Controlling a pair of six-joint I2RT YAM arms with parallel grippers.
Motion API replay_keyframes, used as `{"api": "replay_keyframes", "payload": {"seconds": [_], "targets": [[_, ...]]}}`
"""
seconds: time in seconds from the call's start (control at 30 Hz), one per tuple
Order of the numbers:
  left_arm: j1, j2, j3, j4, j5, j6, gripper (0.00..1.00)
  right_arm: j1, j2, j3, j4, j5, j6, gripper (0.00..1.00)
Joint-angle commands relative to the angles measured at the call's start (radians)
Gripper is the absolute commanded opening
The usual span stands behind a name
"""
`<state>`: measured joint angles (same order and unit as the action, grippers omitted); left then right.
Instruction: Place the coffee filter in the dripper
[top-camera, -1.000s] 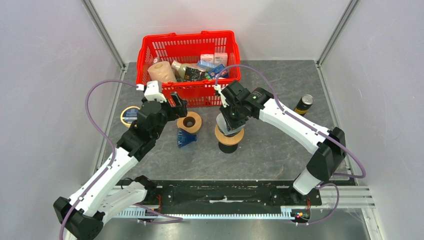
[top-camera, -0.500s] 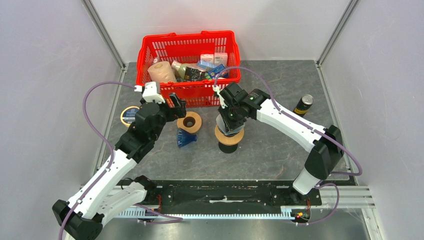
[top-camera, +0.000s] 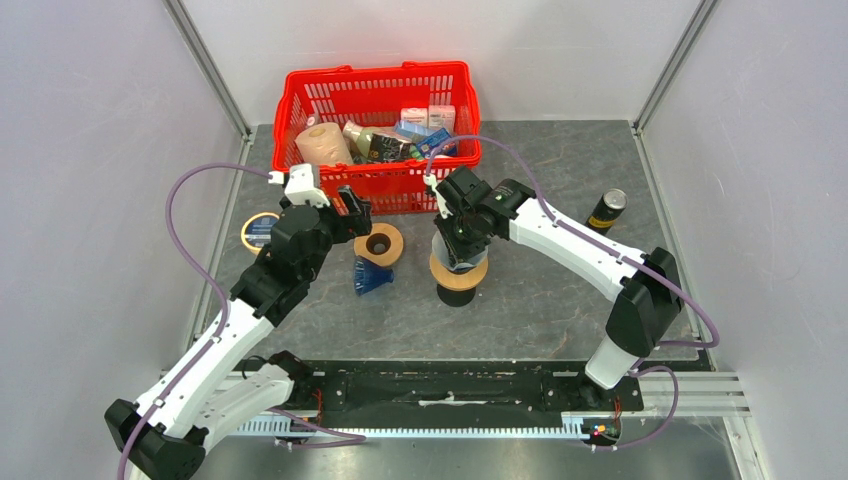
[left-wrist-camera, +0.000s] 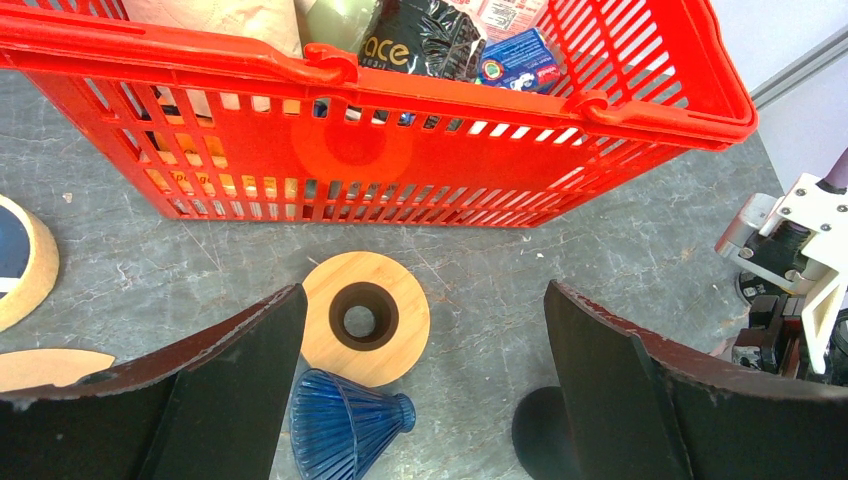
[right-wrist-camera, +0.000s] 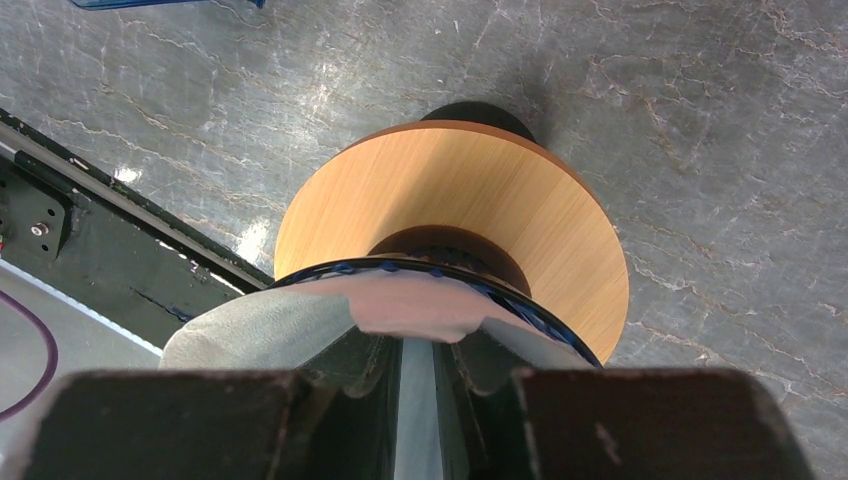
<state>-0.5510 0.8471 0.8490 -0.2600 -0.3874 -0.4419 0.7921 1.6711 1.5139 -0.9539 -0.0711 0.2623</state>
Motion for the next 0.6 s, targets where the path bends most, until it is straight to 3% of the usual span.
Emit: {"api": "replay_keyframes", "payload": {"seconds": [0.0, 0.57], "targets": [[0.005, -0.013, -0.001, 0.026, -0.021, 0.000, 0.95, 0.007, 0.013, -0.009, 0.020, 0.004, 0.006, 0.23], [0.005, -0.014, -0.001, 0.027, -0.036, 0.003, 0.95, 0.009, 0.018, -0.012, 0.010, 0.010, 0.010, 0.34]]}}
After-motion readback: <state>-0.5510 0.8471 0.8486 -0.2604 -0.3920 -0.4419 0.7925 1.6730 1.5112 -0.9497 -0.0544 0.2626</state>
